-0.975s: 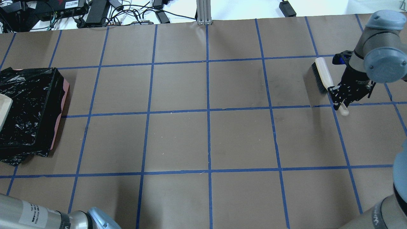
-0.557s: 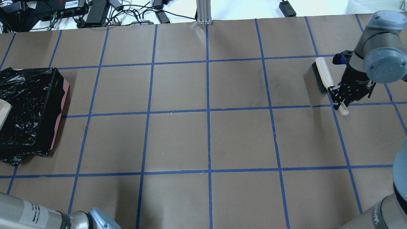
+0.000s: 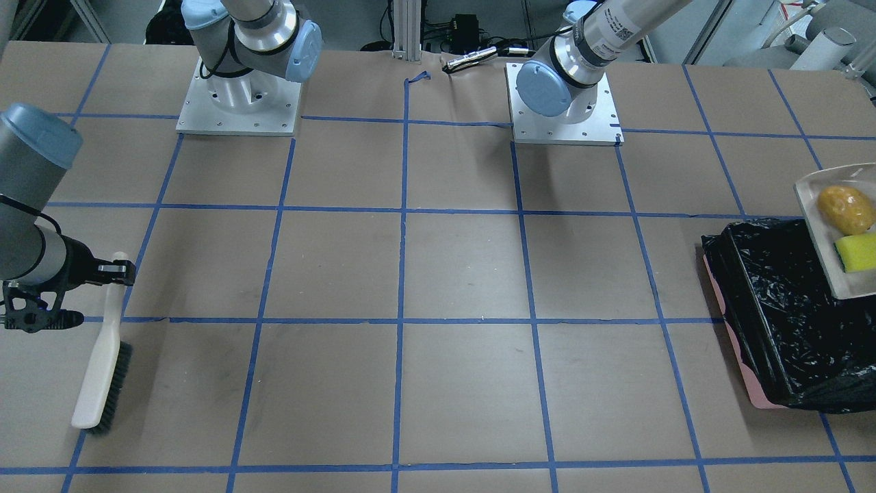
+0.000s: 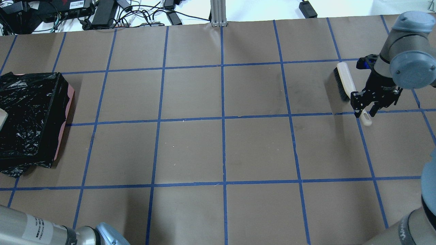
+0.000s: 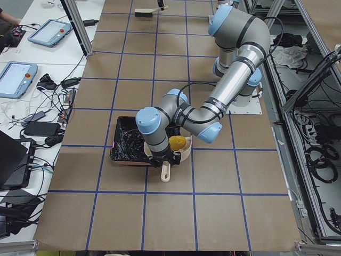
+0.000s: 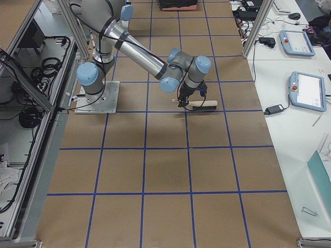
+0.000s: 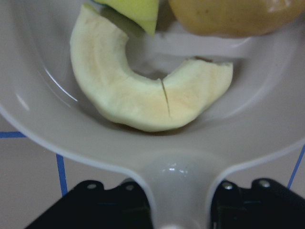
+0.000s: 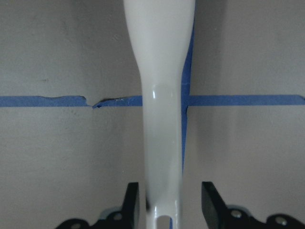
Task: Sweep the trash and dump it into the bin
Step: 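Hold the dustpan over the black bag while the right gripper lowers the brush, then tilt the dustpan into the bag while the right gripper releases the brush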
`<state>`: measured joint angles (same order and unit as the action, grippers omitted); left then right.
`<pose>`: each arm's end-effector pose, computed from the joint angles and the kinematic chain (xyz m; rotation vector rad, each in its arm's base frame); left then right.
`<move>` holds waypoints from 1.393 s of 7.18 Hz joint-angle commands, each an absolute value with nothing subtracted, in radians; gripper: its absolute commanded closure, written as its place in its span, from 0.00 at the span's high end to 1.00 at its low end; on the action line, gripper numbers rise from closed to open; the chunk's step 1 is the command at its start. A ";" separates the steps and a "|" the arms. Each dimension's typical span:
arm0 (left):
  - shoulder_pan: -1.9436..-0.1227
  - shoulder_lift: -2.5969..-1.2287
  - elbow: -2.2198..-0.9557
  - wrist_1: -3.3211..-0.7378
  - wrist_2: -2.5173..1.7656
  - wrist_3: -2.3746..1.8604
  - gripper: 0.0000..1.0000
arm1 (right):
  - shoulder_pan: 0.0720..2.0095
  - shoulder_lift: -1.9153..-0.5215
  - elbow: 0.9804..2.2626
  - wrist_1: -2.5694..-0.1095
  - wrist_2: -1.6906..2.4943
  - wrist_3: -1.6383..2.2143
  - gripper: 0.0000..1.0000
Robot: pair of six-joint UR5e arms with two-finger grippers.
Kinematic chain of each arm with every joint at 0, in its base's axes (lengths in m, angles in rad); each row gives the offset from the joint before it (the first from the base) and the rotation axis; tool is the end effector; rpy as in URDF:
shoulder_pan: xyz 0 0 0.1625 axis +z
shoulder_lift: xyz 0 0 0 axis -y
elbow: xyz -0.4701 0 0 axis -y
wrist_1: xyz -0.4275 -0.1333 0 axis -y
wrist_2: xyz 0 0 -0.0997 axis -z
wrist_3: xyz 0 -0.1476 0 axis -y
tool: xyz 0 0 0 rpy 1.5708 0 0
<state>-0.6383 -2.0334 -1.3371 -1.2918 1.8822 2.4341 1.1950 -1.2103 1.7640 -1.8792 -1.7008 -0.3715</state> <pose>0.5360 -0.5073 0.3509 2.0982 2.2664 0.4904 -0.1106 -0.5913 0.2114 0.0181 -3.0812 -0.4268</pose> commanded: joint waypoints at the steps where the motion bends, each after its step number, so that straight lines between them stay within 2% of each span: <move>1: -0.658 -2.029 -1.336 -1.278 1.911 2.430 0.00 | 1.195 -1.210 1.764 -1.881 -1.697 -0.371 0.58; 4: -0.666 -2.031 -1.338 -1.278 1.944 2.428 0.00 | 1.227 -1.232 1.700 -1.838 -1.683 -0.315 0.69; 5: -0.669 -2.031 -1.338 -1.278 1.954 2.428 0.00 | 1.251 -1.270 1.642 -1.765 -1.681 -0.301 0.81; 6: -0.673 -2.031 -1.338 -1.278 1.956 2.428 0.00 | 1.282 -1.316 1.594 -1.719 -1.683 -0.273 1.00; 9: -0.692 -2.026 -1.339 -1.278 1.974 2.431 0.00 | 1.305 -1.466 1.534 -1.599 -1.612 -0.253 1.00; 10: -0.718 -2.010 -1.339 -1.278 2.003 2.431 0.00 | 1.368 -1.492 1.510 -1.551 -1.580 -0.139 1.00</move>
